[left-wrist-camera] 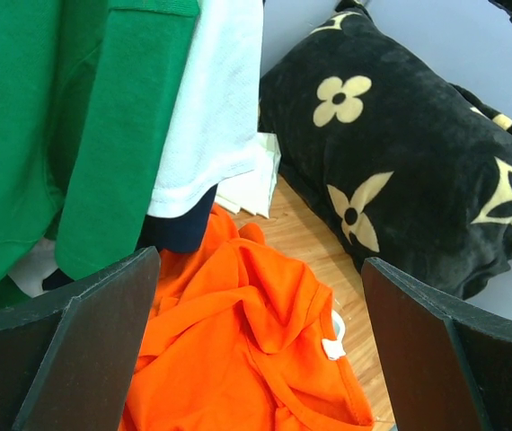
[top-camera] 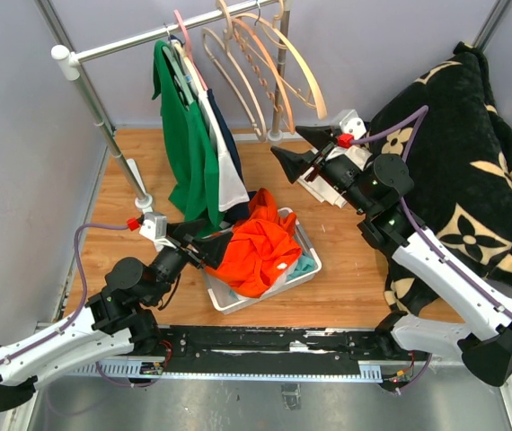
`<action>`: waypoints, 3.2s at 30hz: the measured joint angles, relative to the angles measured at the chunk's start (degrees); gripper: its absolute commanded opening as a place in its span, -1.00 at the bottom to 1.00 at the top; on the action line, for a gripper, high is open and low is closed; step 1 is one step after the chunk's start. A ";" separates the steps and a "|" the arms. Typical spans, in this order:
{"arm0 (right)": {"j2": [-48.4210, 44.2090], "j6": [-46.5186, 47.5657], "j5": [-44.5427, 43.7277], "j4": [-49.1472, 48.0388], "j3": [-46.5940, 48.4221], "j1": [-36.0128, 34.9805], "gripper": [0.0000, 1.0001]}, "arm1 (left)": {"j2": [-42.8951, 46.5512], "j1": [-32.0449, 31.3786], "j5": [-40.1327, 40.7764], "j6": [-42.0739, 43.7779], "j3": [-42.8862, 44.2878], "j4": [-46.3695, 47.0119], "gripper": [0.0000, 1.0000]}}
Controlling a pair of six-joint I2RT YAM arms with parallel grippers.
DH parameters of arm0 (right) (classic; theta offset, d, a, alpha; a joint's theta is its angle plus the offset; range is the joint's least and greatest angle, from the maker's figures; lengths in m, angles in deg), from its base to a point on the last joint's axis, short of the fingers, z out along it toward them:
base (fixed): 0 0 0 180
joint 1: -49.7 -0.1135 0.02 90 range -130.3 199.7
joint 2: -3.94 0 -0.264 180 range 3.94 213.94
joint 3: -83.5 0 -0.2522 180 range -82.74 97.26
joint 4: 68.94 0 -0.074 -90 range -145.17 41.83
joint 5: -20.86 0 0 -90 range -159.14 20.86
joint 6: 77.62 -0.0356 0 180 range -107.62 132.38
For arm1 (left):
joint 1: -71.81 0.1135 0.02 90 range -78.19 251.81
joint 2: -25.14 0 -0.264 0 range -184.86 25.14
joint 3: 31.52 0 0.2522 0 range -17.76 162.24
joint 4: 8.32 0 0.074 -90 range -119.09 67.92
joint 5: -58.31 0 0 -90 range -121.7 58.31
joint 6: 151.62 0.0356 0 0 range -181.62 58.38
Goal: Remove the t-shirt from the hanger
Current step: Pick up the hanger from the clothesline.
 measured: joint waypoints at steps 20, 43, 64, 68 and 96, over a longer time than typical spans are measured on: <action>11.76 0.22 -0.79 -1.31 10.75 -4.96 0.00 | 2.56 0.00 1.73 -0.44 -0.28 -1.49 0.96; 24.55 -0.79 -2.82 -2.36 18.88 -6.51 -0.04 | 8.81 0.00 3.82 -1.05 -0.96 -6.38 0.96; 30.23 -1.46 -8.37 0.07 25.40 -7.48 -0.07 | 10.47 0.00 4.72 -1.05 -0.98 -7.37 0.96; 30.99 -1.46 -8.90 0.72 26.29 -7.63 -0.12 | 10.47 0.00 4.74 -1.03 -0.98 -7.37 0.96; 35.01 -1.18 -15.96 3.02 32.30 -7.96 -0.99 | 10.47 0.00 4.96 -0.59 -0.98 -7.50 0.96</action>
